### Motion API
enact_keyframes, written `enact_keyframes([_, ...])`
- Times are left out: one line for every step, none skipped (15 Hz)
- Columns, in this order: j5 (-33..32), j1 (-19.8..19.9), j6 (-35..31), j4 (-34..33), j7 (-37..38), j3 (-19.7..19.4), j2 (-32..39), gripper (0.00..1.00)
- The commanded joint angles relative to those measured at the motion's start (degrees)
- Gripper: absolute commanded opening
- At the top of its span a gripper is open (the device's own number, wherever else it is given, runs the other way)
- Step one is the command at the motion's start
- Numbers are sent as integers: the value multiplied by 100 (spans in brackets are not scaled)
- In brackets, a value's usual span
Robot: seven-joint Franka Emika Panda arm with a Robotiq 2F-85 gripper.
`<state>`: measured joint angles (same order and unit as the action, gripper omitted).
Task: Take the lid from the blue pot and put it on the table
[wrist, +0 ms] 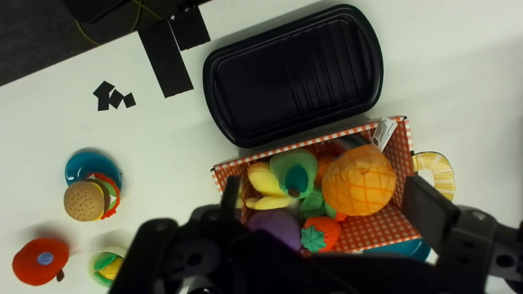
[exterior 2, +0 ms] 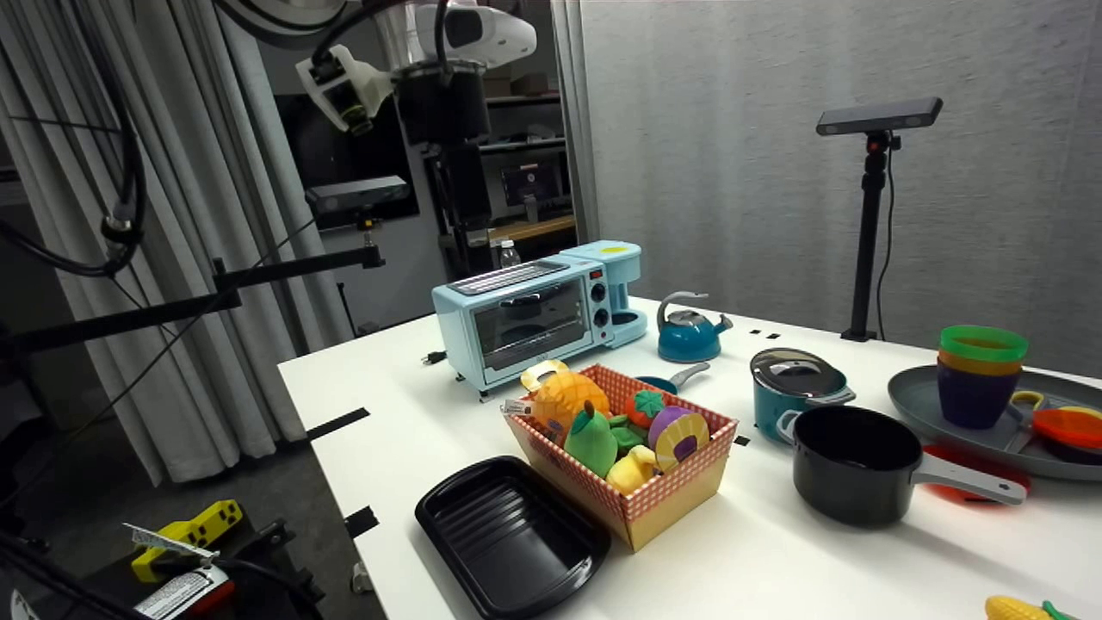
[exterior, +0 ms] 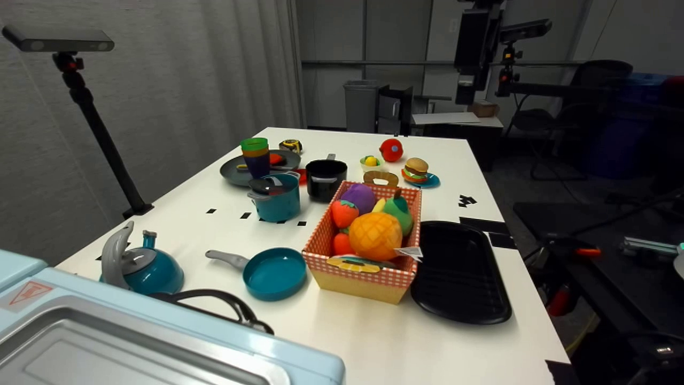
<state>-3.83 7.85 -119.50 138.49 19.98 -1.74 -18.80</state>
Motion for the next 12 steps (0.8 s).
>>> enact_keyframes([-49, -1, -109, 22, -96, -8, -14, 100])
enact_keyframes([-55, 79, -291, -524, -342, -171, 736, 100])
enact_keyframes([-153, 127, -335, -615, -298, -183, 813, 100])
enact_keyframes([-176, 162, -306, -737, -245, -223, 914, 100])
enact_keyframes([-105, 59, -242, -281, -114, -140, 393, 100])
enact_keyframes([-113, 73, -253, -378, -117, -188, 542, 100])
enact_keyframes([-113, 70, -252, -381, -116, -196, 587, 100])
enact_keyframes([-113, 63, -252, -366, -114, -184, 581, 100])
enact_keyframes([-113, 52, -252, -357, -110, -164, 559, 100])
enact_keyframes([-113, 47, -252, -353, -109, -156, 540, 100])
enact_keyframes([-113, 48, -252, -353, -109, -155, 532, 100])
enact_keyframes([-113, 48, -252, -349, -109, -154, 523, 100])
